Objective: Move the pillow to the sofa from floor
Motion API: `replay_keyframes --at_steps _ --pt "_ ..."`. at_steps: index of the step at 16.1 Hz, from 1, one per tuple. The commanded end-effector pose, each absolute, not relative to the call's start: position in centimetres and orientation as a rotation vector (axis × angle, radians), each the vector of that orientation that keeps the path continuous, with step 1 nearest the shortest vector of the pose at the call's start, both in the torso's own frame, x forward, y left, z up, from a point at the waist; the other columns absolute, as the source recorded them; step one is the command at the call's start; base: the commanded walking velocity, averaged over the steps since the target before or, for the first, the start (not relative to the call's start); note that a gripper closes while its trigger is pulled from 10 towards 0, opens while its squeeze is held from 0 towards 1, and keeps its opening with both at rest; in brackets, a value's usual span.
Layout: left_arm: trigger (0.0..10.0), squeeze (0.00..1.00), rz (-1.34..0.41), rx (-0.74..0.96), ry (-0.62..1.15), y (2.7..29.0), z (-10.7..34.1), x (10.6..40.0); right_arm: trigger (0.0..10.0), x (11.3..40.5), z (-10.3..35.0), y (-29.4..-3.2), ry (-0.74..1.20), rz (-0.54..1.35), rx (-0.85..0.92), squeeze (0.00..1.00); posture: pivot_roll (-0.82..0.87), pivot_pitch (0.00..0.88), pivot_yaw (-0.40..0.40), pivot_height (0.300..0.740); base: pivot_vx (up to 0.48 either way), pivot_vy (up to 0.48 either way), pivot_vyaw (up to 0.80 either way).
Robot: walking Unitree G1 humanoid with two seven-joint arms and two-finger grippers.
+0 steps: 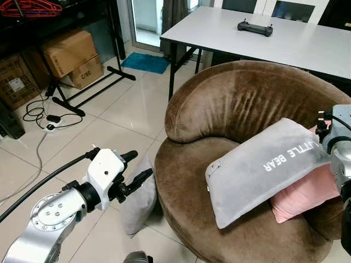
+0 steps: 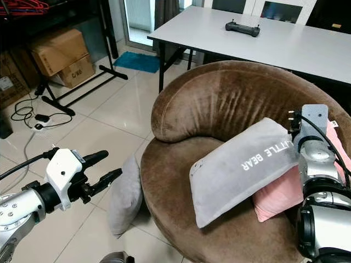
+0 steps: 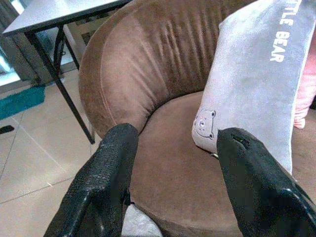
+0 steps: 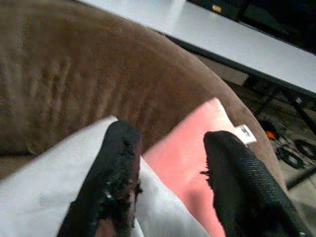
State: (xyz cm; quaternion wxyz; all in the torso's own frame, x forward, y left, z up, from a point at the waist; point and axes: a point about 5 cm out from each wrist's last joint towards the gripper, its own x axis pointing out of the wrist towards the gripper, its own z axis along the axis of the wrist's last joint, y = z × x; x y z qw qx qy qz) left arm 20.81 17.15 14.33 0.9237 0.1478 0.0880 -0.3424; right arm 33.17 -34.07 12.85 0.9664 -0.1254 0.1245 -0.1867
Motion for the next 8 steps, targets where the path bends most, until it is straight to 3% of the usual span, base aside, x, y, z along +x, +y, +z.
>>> replay_keyframes --at_steps 1,6,7,8 --pt "10.0 0.00 -0.670 0.303 0.170 17.2 14.2 20.8 10.0 34.3 14.6 -32.9 0.138 -0.302 -0.214 1.00 0.13 0.000 -0.015 0.740 0.000 0.000 0.00" --pt "10.0 0.00 -0.346 0.323 0.117 18.4 13.5 21.3 10.0 34.1 14.3 -27.1 0.022 -0.109 -0.090 1.00 0.12 0.000 -0.020 0.740 0.000 0.000 0.00" --pt "10.0 0.00 -0.300 0.334 0.129 18.7 13.3 21.1 10.0 33.3 14.0 -25.6 0.012 -0.092 -0.060 0.04 0.12 0.000 -0.023 0.740 0.000 0.000 0.00" --pt "10.0 0.00 -0.242 0.364 0.141 19.3 13.2 21.0 10.0 31.7 13.8 -22.9 0.011 -0.050 -0.017 0.00 0.12 0.000 -0.030 0.740 0.000 0.000 0.00"
